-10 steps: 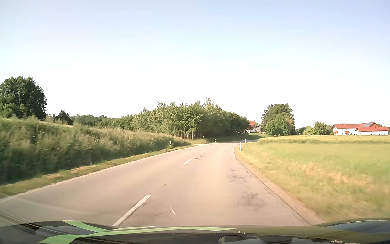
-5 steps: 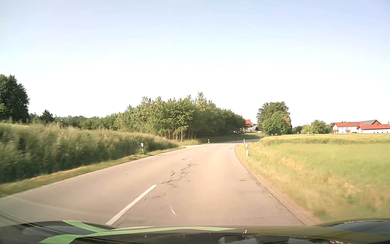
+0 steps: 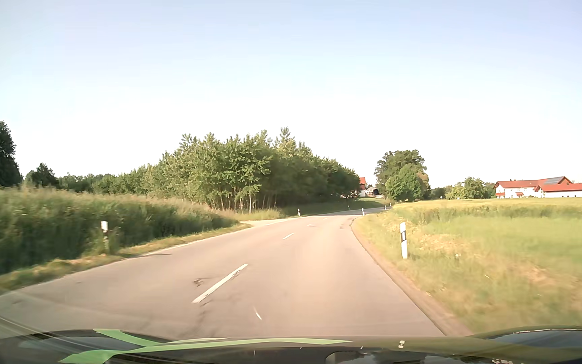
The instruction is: Follow the waypoints while adhering to traffic rules and regulations
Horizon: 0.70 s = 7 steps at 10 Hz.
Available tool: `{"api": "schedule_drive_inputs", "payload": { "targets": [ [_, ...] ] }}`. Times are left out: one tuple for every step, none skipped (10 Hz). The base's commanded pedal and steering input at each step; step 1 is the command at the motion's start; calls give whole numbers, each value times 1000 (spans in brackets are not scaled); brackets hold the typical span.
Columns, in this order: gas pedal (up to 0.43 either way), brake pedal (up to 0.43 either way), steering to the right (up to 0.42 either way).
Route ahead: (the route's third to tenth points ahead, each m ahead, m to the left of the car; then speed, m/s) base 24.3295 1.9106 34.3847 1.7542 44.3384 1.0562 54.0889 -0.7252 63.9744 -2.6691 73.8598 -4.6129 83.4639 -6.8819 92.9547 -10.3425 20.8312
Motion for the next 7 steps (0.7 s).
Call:
{"api": "schedule_drive_inputs", "payload": {
  "targets": [
    [98, 0, 12],
    [110, 0, 12],
    [150, 0, 12],
    [150, 0, 12],
    [169, 0, 11],
    [169, 0, 11],
    [177, 0, 12]
  ]
}}
